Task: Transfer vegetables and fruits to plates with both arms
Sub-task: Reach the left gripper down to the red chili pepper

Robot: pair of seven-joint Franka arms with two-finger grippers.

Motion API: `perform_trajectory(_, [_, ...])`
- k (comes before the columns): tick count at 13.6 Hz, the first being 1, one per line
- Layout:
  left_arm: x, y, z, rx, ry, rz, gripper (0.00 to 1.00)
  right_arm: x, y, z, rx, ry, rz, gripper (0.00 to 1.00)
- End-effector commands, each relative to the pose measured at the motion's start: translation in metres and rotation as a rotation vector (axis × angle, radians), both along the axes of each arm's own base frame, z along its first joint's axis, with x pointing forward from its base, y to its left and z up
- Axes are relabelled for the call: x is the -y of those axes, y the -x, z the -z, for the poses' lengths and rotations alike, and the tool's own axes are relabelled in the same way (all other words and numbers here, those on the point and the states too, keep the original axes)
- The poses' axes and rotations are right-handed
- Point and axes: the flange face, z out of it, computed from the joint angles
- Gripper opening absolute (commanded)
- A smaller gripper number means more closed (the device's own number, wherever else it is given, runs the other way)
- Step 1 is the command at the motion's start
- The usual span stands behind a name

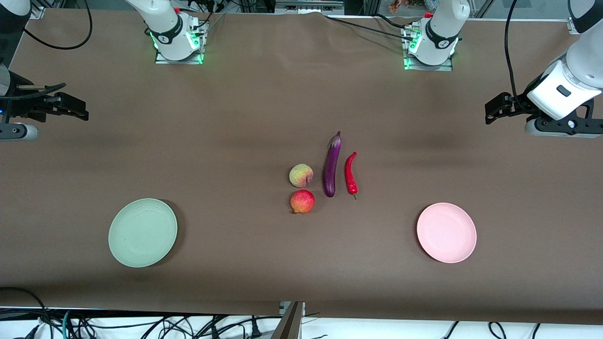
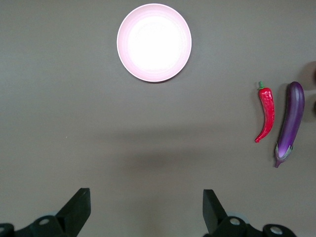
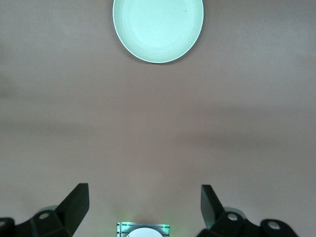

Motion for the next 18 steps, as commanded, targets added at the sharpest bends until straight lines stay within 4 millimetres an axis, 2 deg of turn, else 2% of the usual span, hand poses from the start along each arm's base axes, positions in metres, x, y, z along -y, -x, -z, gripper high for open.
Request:
perform_trajectory(1, [0.000,-0.004,-0.006,-0.007,0.023,0.018,1.00,0.002,0.000,-0.003,0.005,-0.013,0.017,1.00])
perform_trajectory(10, [0.004,-0.002,-0.004,-0.018,0.028,0.017,1.00,0.007,-0.001,-0.003,0.007,-0.007,0.011,1.00])
perform_trajectory(13, [0.019,-0.001,0.004,-0.049,0.045,0.031,1.00,0.008,-0.003,0.004,-0.006,-0.014,0.011,1.00])
perform_trajectory(15, [0.040,0.000,0.018,-0.086,0.054,0.054,1.00,0.003,-0.005,0.008,-0.010,-0.019,0.005,1.00])
perform_trajectory(16, [0.052,-0.003,0.027,-0.102,0.059,0.046,1.00,0.000,-0.011,0.021,-0.033,-0.018,-0.001,1.00])
perform_trajectory(18, [0.069,-0.011,0.039,-0.095,0.059,0.006,1.00,-0.004,-0.013,0.029,-0.047,-0.014,-0.007,1.00])
